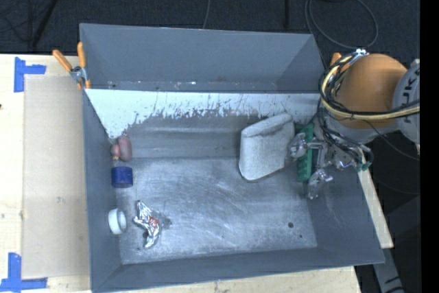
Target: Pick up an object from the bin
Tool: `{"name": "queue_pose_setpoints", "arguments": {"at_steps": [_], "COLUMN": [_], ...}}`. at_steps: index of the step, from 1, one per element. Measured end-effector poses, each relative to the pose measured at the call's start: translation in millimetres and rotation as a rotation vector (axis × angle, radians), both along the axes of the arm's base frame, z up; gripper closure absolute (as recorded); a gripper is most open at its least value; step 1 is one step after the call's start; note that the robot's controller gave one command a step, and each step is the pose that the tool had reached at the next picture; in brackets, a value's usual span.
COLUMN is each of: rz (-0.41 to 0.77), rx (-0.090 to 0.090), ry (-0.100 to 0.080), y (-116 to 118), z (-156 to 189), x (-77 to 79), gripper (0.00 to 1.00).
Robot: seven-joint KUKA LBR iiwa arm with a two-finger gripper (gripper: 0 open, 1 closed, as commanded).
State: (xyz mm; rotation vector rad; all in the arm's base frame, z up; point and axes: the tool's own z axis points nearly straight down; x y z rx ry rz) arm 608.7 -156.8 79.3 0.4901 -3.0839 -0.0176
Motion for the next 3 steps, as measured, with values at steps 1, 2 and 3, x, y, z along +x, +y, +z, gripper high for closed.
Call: {"name": "queue_pose_setpoints", "arguments": {"at_steps": [1, 2, 3], "rz": [0.020, 0.023, 0.112], "rx": [-0.002, -0.001, -0.008], "ry": [-0.015, -0.014, -0.029], "y": [0.9, 1.7, 28.9], "z": [-3.4, -4.0, 223.5], "x": [-1.8, -2.3, -48.5], "gripper": [0.00, 1.00, 1.00]}}
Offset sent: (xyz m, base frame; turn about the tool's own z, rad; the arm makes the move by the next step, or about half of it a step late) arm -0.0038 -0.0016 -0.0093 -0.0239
